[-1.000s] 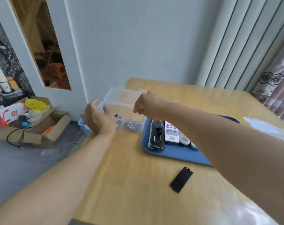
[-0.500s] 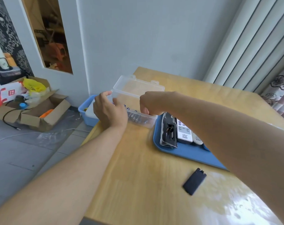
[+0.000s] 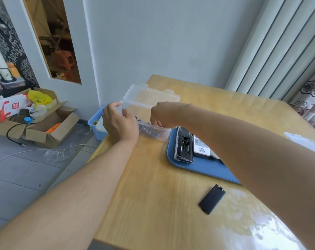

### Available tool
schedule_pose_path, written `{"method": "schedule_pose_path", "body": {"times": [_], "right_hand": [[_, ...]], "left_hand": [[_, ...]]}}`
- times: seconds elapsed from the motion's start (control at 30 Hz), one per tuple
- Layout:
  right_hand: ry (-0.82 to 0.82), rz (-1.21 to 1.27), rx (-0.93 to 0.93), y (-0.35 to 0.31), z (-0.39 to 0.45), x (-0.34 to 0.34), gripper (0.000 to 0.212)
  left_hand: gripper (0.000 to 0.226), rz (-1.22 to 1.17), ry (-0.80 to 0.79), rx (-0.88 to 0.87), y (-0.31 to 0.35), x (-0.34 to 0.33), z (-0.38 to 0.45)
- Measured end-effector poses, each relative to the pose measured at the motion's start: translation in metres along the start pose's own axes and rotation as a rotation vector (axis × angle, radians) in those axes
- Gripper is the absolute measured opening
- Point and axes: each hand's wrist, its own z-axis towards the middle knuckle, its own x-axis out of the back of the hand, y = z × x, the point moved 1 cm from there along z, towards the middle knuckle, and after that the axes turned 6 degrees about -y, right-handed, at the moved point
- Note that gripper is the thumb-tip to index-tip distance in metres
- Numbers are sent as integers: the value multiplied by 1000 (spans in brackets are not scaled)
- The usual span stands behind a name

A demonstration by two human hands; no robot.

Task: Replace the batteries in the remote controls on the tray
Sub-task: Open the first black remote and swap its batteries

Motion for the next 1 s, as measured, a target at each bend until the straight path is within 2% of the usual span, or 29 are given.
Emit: {"method": "schedule_pose_path", "body": {"times": [0.13,0.23,0.3,0.4,0.43,0.53,0.57,0.63,0.7,0.73,0.77,0.83,0.9,1.0], "right_hand": [[-110,-62,-17,-8,-7,8,62],[-119,-59,-10,-9,-8,9,60],[-90,-4,12,-4,-7,5,51],[101,171,-13,11,-21,7,15],[196,243,-22,17,-28,8,8],[474,612,-61,39,-59,-6,13],[540,811,-67,46,-72,-17,23],[624,1234,-28,54,-95,-44,41],[659,1650,6,58,-112,-71,35],[655,1846,-3,58,-118,-83,29],[640,2023,-22,58,-126,-93,25],[600,2264,-79,59,-136,-110,20],[580,2368,-137,58,-144,-120,16],[605,2380,-198,58,-153,-123,15]], "left_hand": [[23,2,-2,-8,2,1,-1],[22,-3,25,1,3,2,-1],[23,-12,50,7,2,1,0],[28,-54,74,-13,0,0,0],[29,-55,92,-36,-1,0,1],[27,-13,132,-261,5,3,-4],[26,13,100,-415,10,4,-9],[26,60,-65,-740,23,5,-30],[23,97,-270,-932,41,4,-59],[20,131,-378,-966,52,4,-74],[16,194,-490,-952,64,4,-89],[22,442,-662,-798,84,1,-114],[38,768,-710,-680,94,-4,-127],[51,1008,-746,-606,109,-10,-134]]}}
